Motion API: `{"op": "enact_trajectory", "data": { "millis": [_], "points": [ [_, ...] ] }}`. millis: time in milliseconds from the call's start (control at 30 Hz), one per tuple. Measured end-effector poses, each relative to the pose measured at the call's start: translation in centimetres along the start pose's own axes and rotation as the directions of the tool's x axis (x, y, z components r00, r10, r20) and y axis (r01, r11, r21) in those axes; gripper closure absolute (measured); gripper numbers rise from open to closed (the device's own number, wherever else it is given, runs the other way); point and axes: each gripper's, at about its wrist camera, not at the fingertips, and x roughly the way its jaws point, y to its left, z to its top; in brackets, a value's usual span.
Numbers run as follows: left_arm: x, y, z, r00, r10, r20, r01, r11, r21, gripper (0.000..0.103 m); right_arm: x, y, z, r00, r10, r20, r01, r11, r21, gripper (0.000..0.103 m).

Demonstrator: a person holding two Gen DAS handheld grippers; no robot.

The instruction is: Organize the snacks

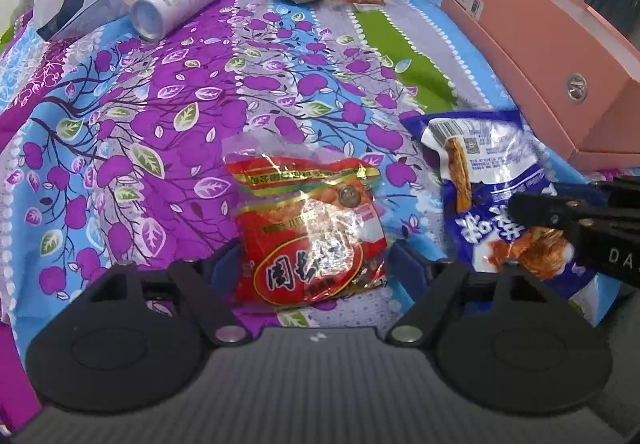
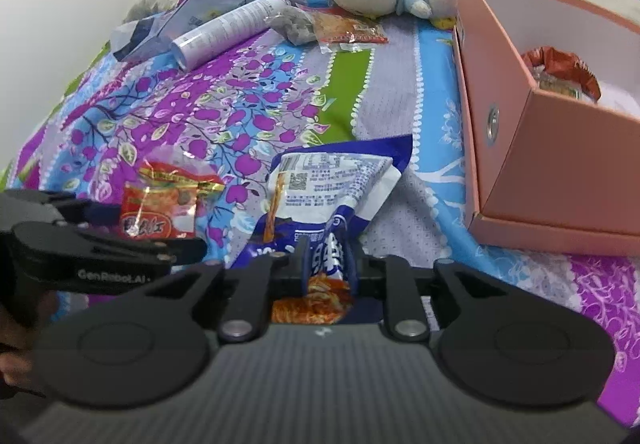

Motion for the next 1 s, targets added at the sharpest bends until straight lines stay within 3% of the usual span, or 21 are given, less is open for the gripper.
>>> {"op": "enact_trajectory", "data": {
  "millis": [33, 133, 333, 467, 600, 700, 833, 1000],
  "points": [
    [0.0, 0.1, 0.0, 1.0, 0.001, 0.003, -0.001, 1.0, -0.002, 0.025, 0.1, -0.1, 0.0, 1.0, -0.001, -0.002, 0.001, 1.0, 0.009, 0.049],
    [-0.3, 0.2, -0.2, 1.0, 0.002, 0.012, -0.002, 1.0, -0.007, 0.032, 0.5, -0.2, 0.0, 1.0, 0.003, -0.009, -0.003, 0.999, 0.035, 0.023],
    [-0.9, -0.1, -0.4, 1.0, 0.009, 0.023, -0.009, 1.0, 0.001, 0.041, 2.4, 0.7, -0.2, 0.999, 0.015, -0.05, -0.013, 0.999, 0.03, 0.021],
    [-1.3, 0.7, -0.5, 0.999, -0.015, 0.032, 0.016, 0.999, -0.038, 0.042, 3.0, 1.4, -0.4, 0.999, -0.004, -0.033, 0.004, 1.0, -0.003, 0.027],
    [-2.0, 1.3, -0.8, 0.997, -0.054, 0.049, 0.058, 0.995, -0.085, 0.042, 2.7, 2.5, -0.2, 1.0, -0.013, -0.024, 0.011, 0.997, -0.08, 0.055],
    [-2.5, 1.8, -0.9, 0.996, -0.068, 0.052, 0.074, 0.989, -0.127, 0.042, 2.2, 2.3, 0.2, 1.0, 0.006, -0.026, -0.007, 0.998, -0.063, 0.067],
    [-3.3, 2.5, -0.9, 0.994, -0.089, 0.068, 0.099, 0.981, -0.166, 0.042, 1.2, 1.8, 0.4, 1.0, 0.003, -0.013, -0.004, 0.999, -0.04, 0.073],
    [-4.6, 2.5, -0.2, 0.988, -0.109, 0.106, 0.126, 0.977, -0.172, 0.042, -0.6, 0.6, 1.2, 1.0, -0.003, 0.031, 0.003, 1.0, 0.003, 0.073]
  ]
}}
